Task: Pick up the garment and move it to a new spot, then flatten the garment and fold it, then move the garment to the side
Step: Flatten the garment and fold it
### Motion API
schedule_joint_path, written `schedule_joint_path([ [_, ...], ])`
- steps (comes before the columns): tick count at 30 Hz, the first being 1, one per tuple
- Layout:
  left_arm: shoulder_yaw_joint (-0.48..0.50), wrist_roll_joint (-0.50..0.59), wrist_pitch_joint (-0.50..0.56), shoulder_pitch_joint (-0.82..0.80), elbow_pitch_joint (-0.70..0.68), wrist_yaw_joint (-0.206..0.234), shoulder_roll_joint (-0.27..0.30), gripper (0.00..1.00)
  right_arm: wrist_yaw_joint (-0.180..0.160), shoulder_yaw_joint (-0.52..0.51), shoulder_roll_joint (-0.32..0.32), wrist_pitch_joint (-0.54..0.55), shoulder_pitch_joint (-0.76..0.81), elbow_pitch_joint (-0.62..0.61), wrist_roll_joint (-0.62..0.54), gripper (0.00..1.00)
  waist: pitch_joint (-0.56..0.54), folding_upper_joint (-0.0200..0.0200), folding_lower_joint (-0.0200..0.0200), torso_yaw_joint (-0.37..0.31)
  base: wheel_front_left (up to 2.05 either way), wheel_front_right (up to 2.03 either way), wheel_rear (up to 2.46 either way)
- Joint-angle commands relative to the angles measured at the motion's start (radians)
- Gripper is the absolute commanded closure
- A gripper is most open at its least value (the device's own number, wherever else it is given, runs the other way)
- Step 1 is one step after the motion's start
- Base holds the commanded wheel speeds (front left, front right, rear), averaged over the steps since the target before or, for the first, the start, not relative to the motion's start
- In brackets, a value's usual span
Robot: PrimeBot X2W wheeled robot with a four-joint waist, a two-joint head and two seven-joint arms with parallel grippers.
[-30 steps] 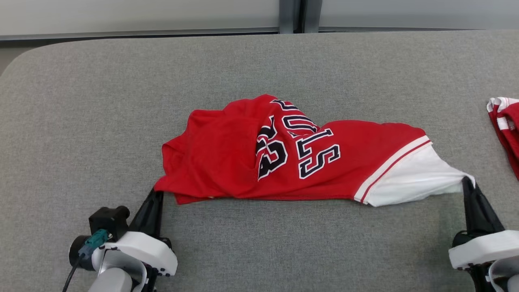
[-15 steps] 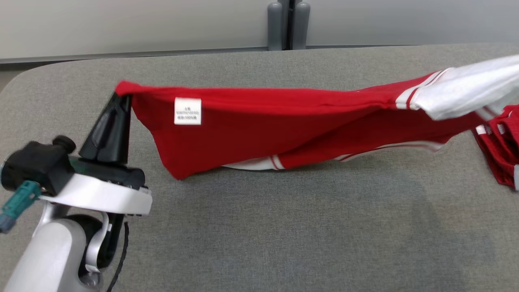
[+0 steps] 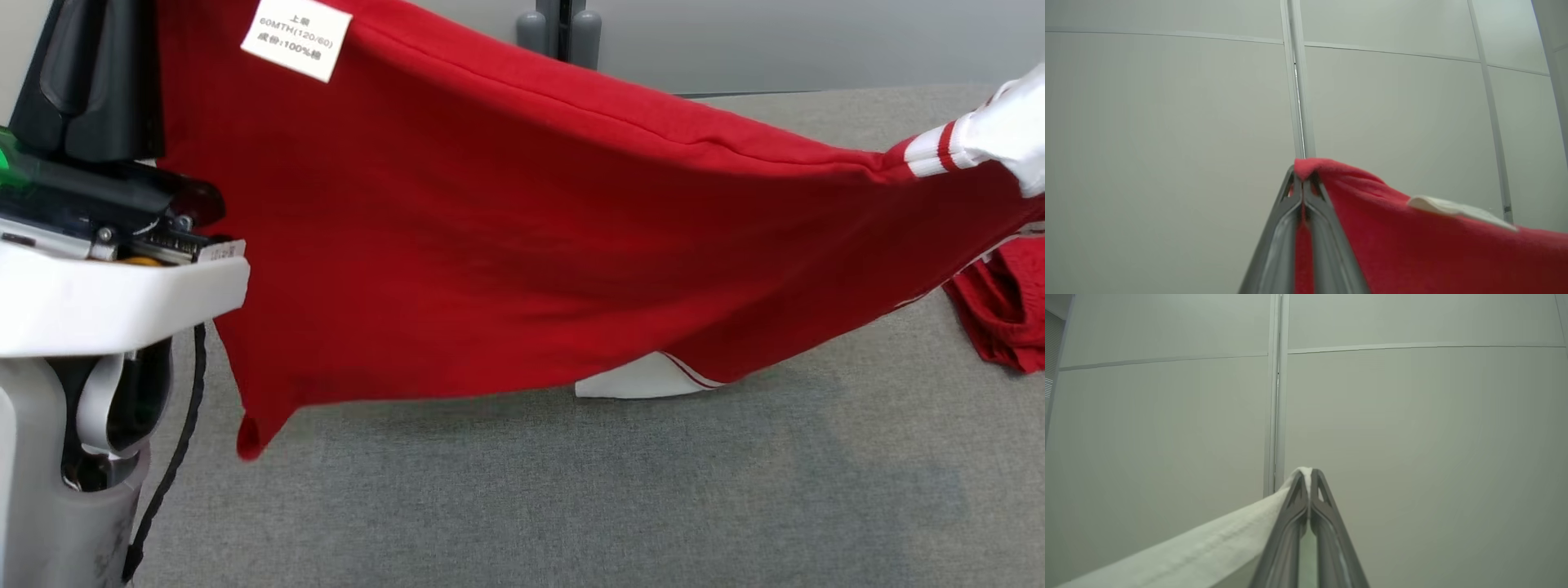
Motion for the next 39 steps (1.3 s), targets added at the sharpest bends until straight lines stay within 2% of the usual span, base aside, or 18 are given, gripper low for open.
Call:
schedule_joint_path([
  [1,0.001,-0.008,0.000,-0.028,0.011,0.002,-0.007,1.00,0.000,0.005,-0.005,0.008,-0.022,0.009,0.006,1.00,0.017,-0.0001,0.0000,-0.002,0.00,0.00,0.00],
  [5,0.001,-0.024,-0.007,-0.098,0.064,-0.013,-0.017,1.00,0.000,0.023,-0.015,0.023,-0.096,0.042,0.027,1.00,0.077,-0.0001,0.0000,0.001,0.00,0.00,0.00],
  [10,0.008,-0.049,-0.035,-0.265,0.204,-0.043,-0.043,1.00,0.000,0.071,-0.052,0.041,-0.292,0.135,0.059,1.00,0.182,-0.0001,0.0000,0.006,0.00,0.00,0.00],
  [17,0.018,-0.044,-0.134,-0.555,0.496,-0.087,-0.077,1.00,0.000,0.186,-0.068,0.008,-0.659,0.383,0.084,1.00,0.275,-0.0001,0.0000,0.008,0.00,0.00,0.00],
  [18,0.018,-0.044,-0.134,-0.555,0.496,-0.087,-0.077,1.00,0.000,0.186,-0.068,0.008,-0.659,0.383,0.084,1.00,0.275,-0.0001,0.0000,0.008,0.00,0.00,0.00],
  [19,0.025,-0.043,-0.170,-0.632,0.588,-0.097,-0.086,1.00,0.000,0.220,-0.058,-0.027,-0.759,0.470,0.087,1.00,0.284,-0.0001,0.0000,0.004,0.00,0.00,0.00],
  [20,0.025,-0.043,-0.170,-0.632,0.588,-0.097,-0.086,1.00,0.000,0.220,-0.058,-0.027,-0.759,0.470,0.087,1.00,0.284,-0.0001,0.0000,0.004,0.00,0.00,0.00],
  [25,0.025,-0.037,-0.244,-0.781,0.823,-0.119,-0.107,1.00,0.000,0.312,-0.011,-0.127,-0.958,0.709,0.085,1.00,0.282,-0.0001,0.0000,-0.009,0.00,0.00,0.00],
  [31,-0.014,-0.031,-0.275,-0.842,1.126,-0.157,-0.147,1.00,0.000,0.410,0.050,-0.188,-1.044,1.050,0.104,1.00,0.270,-0.0001,0.0000,-0.018,0.00,0.00,0.00],
  [35,-0.035,-0.044,-0.283,-0.820,1.320,-0.187,-0.182,1.00,0.000,0.484,0.094,-0.191,-1.017,1.238,0.137,1.00,0.272,-0.0001,0.0000,-0.025,0.00,0.00,0.00],
  [39,-0.042,-0.069,-0.286,-0.771,1.485,-0.214,-0.221,1.00,0.000,0.536,0.131,-0.197,-0.967,1.369,0.181,1.00,0.275,-0.0001,0.0000,-0.029,0.00,0.00,0.00],
])
